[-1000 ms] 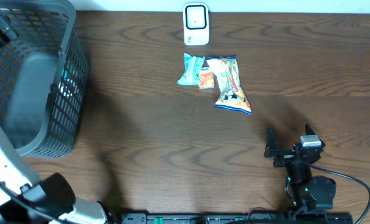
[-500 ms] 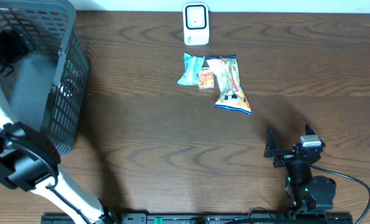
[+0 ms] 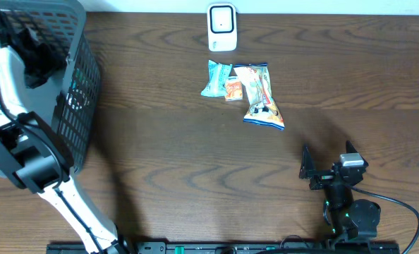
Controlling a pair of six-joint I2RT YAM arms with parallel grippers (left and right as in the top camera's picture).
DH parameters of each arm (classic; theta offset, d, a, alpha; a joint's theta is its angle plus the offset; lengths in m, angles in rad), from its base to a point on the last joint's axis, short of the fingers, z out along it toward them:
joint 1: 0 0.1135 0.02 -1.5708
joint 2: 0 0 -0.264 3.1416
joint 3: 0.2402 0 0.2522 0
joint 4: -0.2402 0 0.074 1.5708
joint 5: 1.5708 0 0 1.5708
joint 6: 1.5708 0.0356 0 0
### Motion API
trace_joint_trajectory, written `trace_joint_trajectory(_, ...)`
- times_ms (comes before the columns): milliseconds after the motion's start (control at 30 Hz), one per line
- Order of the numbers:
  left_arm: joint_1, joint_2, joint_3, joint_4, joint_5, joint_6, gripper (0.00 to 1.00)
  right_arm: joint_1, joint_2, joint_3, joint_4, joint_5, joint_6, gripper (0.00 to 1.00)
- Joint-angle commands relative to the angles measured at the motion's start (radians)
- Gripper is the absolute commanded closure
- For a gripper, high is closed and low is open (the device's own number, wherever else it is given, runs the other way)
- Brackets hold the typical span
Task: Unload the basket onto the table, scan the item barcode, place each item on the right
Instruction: 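Reach the left gripper into the basket and grasp the tissue pack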
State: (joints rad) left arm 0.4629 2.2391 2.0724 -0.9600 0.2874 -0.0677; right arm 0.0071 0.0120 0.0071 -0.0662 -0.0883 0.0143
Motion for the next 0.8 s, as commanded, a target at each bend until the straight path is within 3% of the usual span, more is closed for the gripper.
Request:
trace_joint_trajectory(0, 0.002, 0.017, -0.008, -0.016, -0.023, 0.000, 0.31, 0.008, -0.005, -0.001, -0.005, 0.008, 0.004, 0.01)
trace_joint_trajectory(367, 0.001, 0.019, -0.082, 0.008, -0.024, 0.119, 0.31, 0.008, -0.005, -0.001, -0.005, 0.007, 0.004, 0.01)
trace_joint_trajectory(600, 0.000, 0.027, -0.110, 0.023, -0.027, 0.127, 0.47, 0.008, -0.005, -0.001, -0.005, 0.008, 0.003, 0.01)
trace_joint_trajectory(767, 0.000, 0.030, -0.158, 0.031, -0.027, 0.127, 0.48, 0.008, -0.005, -0.001, -0.005, 0.008, 0.004, 0.01)
